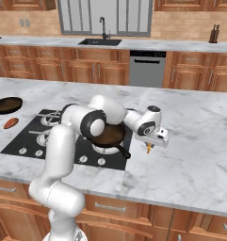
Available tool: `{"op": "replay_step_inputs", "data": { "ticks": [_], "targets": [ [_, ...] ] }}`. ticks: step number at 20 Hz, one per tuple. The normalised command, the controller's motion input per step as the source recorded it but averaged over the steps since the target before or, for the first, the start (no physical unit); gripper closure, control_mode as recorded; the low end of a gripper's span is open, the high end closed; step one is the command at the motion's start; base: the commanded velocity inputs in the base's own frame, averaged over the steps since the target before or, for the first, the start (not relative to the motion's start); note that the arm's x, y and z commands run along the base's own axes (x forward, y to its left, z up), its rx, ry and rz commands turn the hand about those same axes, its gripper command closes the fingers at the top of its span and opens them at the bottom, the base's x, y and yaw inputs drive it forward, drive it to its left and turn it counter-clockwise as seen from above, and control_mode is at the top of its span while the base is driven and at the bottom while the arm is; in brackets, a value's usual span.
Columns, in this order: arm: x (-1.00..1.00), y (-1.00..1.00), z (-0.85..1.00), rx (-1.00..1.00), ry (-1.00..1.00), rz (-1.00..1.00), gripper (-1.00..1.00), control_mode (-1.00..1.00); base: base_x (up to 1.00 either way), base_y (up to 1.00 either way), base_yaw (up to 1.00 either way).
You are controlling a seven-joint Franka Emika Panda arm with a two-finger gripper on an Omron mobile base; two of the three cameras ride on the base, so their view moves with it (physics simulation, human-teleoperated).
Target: Place both pans onto different burners. Then place the sweet potato and the shrimp on different pans.
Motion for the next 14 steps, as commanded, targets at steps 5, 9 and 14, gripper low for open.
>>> {"op": "replay_step_inputs", "data": {
  "ticks": [5, 9, 14],
  "targets": [
    [0.00, 0.00, 0.13, 0.00, 0.00, 0.00, 1.00, -1.00, 0.00, 0.00, 0.00],
    [0.00, 0.00, 0.56, 0.00, -0.01, 0.00, 1.00, -1.00, 0.00, 0.00, 0.00],
    [-0.10, 0.07, 0.66, -0.01, -0.01, 0.00, 1.00, -1.00, 0.00, 0.00, 0.00]
  ]
}}
